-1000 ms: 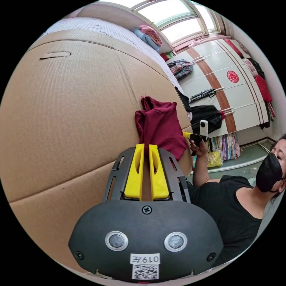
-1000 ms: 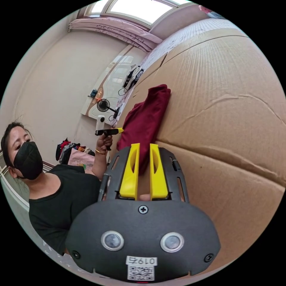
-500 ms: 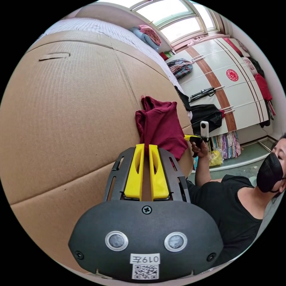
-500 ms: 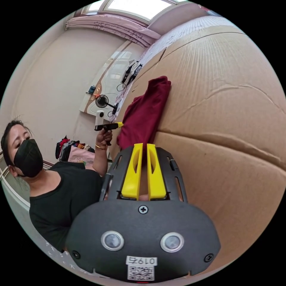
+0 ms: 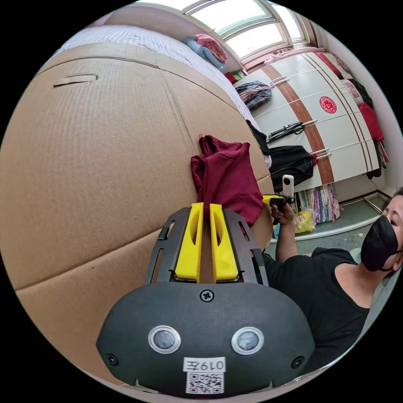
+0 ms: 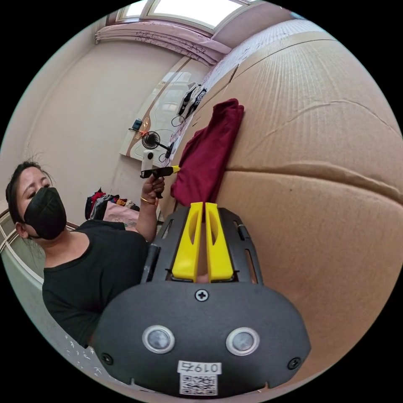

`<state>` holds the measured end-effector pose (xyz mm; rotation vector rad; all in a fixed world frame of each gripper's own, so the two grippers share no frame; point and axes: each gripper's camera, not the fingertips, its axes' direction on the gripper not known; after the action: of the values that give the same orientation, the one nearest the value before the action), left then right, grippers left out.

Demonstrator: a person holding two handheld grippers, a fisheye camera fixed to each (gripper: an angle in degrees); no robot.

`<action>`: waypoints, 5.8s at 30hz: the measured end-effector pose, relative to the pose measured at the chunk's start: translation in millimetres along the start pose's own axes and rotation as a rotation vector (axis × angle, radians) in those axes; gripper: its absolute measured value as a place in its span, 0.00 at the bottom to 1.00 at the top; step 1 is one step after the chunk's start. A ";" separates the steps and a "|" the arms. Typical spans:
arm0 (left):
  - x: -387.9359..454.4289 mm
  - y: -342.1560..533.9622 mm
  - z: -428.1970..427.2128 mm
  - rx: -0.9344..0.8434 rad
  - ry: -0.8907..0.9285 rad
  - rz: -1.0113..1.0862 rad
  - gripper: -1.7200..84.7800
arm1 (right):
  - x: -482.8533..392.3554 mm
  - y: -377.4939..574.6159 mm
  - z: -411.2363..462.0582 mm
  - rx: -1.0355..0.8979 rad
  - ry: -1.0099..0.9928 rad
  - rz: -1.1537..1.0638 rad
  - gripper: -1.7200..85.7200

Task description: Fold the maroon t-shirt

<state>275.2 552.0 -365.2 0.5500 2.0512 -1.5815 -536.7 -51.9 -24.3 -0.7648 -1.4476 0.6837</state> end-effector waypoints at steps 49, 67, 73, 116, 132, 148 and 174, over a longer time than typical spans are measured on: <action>-19.4 -44.9 31.4 0.074 -0.044 0.063 0.05 | 46.7 -168.3 10.8 -0.010 0.053 -0.090 0.05; -6.0 13.1 106.3 0.089 -0.026 0.042 0.04 | 119.1 -172.0 120.9 0.007 0.018 -0.040 0.09; 18.9 47.2 136.6 0.111 -0.090 0.048 0.04 | 141.3 -159.9 171.7 0.033 0.077 -0.038 0.06; 383.9 492.9 619.7 -0.250 -1.417 1.291 0.04 | 112.7 170.4 798.6 -0.316 1.356 -1.163 0.08; 371.2 463.2 617.4 -0.319 -1.550 1.292 0.04 | 111.4 128.1 855.2 -0.237 1.386 -1.111 0.06; 307.9 404.7 547.1 -0.279 -1.539 1.216 0.03 | 49.5 118.6 819.1 -0.357 1.456 -1.215 0.04; 41.3 13.8 143.4 0.177 -0.205 0.282 0.14 | 28.7 -163.7 354.7 0.289 0.430 -0.175 0.05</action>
<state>269.4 417.3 -430.7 0.6783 1.6164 -1.5845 -897.8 -111.1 115.5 -0.5128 -0.9830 0.5382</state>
